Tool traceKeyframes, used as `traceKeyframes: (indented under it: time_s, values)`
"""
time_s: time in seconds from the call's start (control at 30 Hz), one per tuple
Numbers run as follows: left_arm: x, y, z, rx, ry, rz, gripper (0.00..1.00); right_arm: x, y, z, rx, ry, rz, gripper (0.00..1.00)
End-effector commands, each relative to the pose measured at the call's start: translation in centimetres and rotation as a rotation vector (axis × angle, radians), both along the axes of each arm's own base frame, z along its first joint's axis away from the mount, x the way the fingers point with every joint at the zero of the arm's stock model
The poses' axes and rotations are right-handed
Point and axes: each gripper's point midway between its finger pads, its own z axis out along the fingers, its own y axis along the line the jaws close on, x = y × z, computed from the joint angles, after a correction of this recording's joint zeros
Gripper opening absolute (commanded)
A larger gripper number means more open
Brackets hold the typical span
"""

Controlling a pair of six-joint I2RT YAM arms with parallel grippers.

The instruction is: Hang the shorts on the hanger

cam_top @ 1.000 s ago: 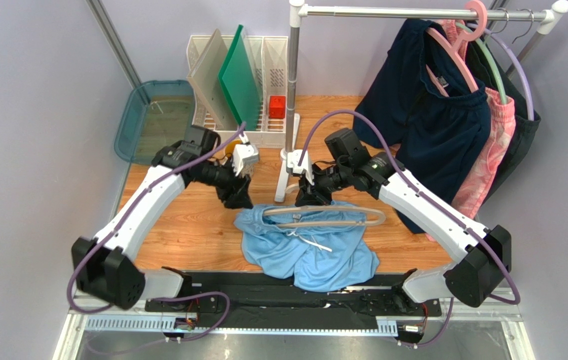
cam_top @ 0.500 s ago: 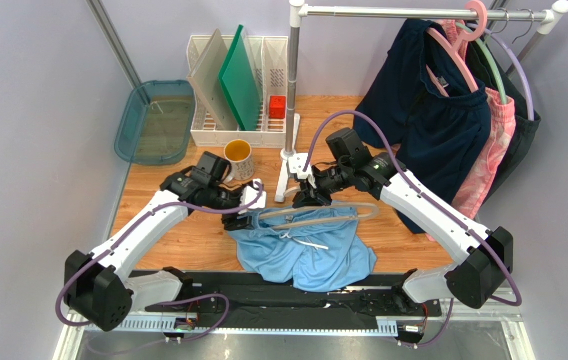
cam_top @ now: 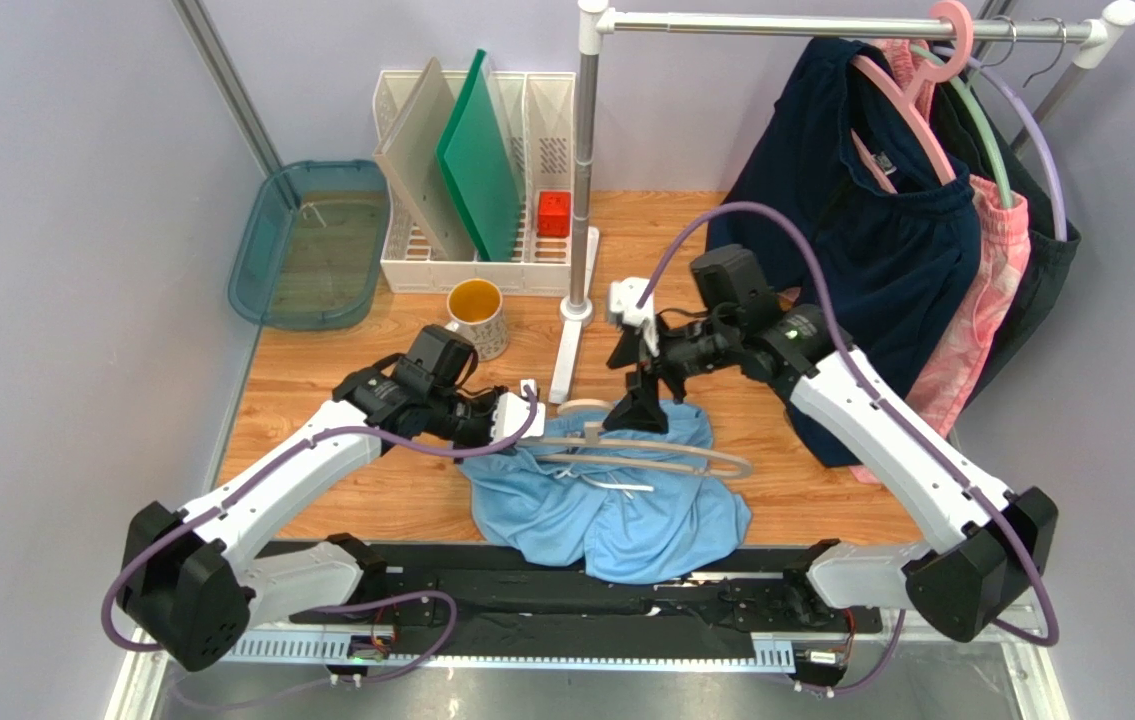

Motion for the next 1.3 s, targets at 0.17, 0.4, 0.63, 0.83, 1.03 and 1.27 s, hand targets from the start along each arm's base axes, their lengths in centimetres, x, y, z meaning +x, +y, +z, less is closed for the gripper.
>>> traceKeyframes:
  time_s: [0.17,0.4,0.63,0.83,1.03,1.27]
  values:
    - [-1.1,-0.9,2.5,-0.054,-0.144,-0.146,0.0,4.8,-4.2,-0.5,-0.013,0.365,-0.417,0.89]
    - [-1.0,-1.5,3.4,-0.044,-0.187,-0.173,0.0,7.5,-4.7,-9.2,-0.279,0.541,-0.59,0.79]
    - [-1.0,-1.6,3.5,-0.039,-0.183,-0.172,0.0,9.6,-5.4,-14.9,-0.456,0.531,-0.7,0.73]
    - [-1.2,-1.3,3.3,-0.028,-0.175,-0.158,0.0,10.4,-5.1,-18.1,-0.538,0.563,-0.729,0.61]
    - [-0.8,-1.1,3.5,-0.022,-0.137,-0.076,0.0,8.8,-5.6,-19.6,-0.609,0.565,-0.693,0.5]
    - [-0.3,1.2,4.6,-0.058,-0.097,0.091,0.0,8.8,-9.5,-16.9,-0.579,0.527,-0.755,0.0]
